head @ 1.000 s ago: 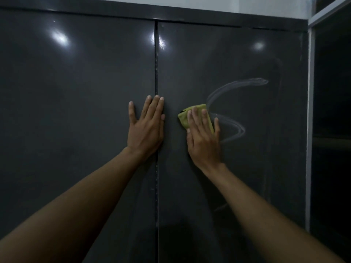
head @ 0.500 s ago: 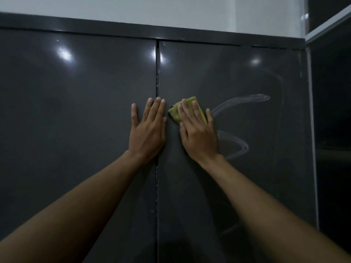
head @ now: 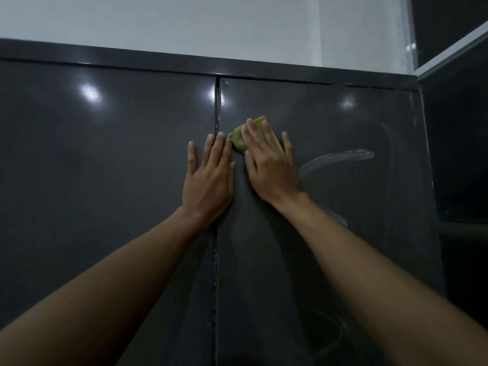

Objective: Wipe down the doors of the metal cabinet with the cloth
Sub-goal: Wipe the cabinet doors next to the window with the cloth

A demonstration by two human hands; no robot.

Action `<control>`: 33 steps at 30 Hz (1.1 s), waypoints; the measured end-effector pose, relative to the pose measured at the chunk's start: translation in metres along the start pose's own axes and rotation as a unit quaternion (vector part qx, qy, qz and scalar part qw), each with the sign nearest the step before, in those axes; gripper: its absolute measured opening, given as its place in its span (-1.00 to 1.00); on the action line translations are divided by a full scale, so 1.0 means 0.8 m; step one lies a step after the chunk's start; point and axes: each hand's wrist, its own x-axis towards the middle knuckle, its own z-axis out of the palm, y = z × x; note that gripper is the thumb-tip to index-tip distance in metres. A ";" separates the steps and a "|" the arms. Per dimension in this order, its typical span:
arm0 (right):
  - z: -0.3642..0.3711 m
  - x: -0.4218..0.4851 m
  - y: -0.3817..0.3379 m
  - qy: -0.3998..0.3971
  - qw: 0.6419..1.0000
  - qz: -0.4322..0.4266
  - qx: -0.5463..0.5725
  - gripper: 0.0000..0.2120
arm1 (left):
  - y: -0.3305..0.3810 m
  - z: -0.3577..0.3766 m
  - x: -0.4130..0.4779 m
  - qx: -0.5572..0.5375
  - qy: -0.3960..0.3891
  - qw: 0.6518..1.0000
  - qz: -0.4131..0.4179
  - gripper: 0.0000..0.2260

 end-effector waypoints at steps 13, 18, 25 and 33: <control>-0.010 0.051 0.034 0.029 0.998 0.053 -0.001 -0.51 | 0.016 0.010 0.049 0.010 0.011 0.999 0.034 -0.54; -0.017 0.093 0.067 0.045 0.995 0.092 0.003 -0.51 | 0.030 0.017 0.067 0.017 0.020 0.999 0.030 -0.53; -0.010 0.072 0.063 0.081 0.987 0.141 0.002 -0.50 | 0.035 0.021 0.077 0.006 0.022 0.999 0.034 -0.54; -0.028 0.087 0.111 0.086 0.982 0.164 0.018 -0.51 | 0.061 0.030 0.095 -0.044 0.039 0.998 0.028 -0.56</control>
